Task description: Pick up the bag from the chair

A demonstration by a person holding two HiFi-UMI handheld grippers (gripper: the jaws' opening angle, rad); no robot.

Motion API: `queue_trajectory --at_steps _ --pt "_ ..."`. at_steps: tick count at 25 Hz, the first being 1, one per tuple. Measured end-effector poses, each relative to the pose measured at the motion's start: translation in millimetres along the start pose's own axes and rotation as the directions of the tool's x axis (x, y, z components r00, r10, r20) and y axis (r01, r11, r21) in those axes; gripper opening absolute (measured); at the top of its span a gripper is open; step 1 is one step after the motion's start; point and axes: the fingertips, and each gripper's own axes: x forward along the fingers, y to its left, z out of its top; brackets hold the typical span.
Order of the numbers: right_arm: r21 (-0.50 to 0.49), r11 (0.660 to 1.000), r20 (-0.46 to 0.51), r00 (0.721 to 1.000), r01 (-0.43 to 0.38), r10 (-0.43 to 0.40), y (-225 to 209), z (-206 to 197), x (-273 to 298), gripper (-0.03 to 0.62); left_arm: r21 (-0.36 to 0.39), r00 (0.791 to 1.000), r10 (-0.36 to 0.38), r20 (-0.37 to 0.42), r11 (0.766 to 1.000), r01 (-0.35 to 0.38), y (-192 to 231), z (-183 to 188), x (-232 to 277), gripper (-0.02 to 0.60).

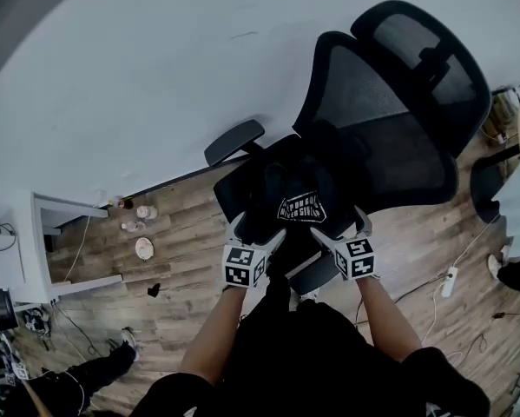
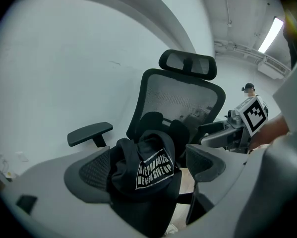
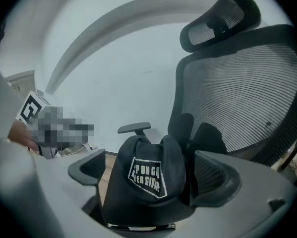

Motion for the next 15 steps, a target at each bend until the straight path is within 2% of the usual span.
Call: queue_trajectory --at_steps 8,12,15 --pt "-0.008 0.999 -0.098 0.994 0.044 -0.044 -15 -18 47 0.518 0.003 0.994 -0.089 -0.068 0.996 0.09 25 -6 56 0.465" --pt "0.017 0.999 -0.131 0.991 0.03 -0.027 -26 -21 68 0.518 -0.022 0.988 -0.129 -0.089 0.992 0.128 34 -12 79 0.465" --pt "0.04 0.999 -0.159 0.987 0.007 -0.001 -37 -24 87 0.518 -0.022 0.985 -0.121 -0.12 0.993 0.119 42 -19 97 0.463"
